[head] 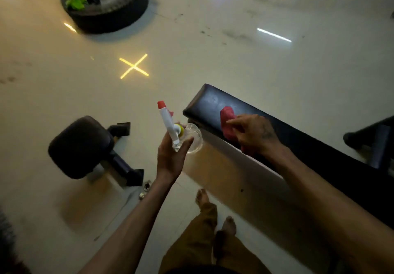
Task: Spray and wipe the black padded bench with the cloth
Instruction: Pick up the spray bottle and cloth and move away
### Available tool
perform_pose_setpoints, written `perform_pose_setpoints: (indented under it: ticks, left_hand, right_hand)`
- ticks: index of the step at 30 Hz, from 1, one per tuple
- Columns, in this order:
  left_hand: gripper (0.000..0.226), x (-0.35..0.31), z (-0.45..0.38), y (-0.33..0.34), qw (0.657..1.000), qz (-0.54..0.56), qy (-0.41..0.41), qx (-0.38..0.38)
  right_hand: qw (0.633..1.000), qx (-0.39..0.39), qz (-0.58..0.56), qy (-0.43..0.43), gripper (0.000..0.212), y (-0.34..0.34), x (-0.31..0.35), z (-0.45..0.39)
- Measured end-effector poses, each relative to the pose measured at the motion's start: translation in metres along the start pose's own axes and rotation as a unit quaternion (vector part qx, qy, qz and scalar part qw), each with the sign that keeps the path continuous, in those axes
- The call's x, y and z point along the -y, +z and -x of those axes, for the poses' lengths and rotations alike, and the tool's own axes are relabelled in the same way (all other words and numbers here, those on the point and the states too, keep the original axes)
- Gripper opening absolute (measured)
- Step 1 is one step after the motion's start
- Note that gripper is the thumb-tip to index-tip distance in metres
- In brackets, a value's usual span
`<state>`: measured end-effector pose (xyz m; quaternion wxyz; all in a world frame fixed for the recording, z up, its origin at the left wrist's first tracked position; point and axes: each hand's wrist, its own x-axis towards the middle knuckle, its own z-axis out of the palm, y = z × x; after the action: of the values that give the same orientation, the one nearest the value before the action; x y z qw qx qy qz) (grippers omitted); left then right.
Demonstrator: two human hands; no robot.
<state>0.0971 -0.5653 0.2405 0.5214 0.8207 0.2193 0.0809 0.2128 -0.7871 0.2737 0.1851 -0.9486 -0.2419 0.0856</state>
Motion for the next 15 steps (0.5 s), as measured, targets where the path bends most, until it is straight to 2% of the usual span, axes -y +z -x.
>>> perform_pose_setpoints:
  ticks: [4, 9, 15]
  left_hand:
    - [0.044, 0.004, 0.025, -0.085, 0.995, 0.0, -0.036, -0.091]
    - [0.052, 0.036, 0.035, -0.183, 0.976, 0.045, -0.105, -0.184]
    - [0.046, 0.088, 0.035, -0.31, 0.955, 0.067, -0.123, -0.261]
  right_hand:
    - [0.995, 0.023, 0.01, -0.099, 0.014, -0.014, 0.102, -0.016]
    - [0.975, 0.052, -0.024, -0.213, 0.016, 0.009, 0.225, -0.054]
    - [0.966, 0.061, -0.075, -0.241, 0.025, 0.068, 0.36, -0.098]
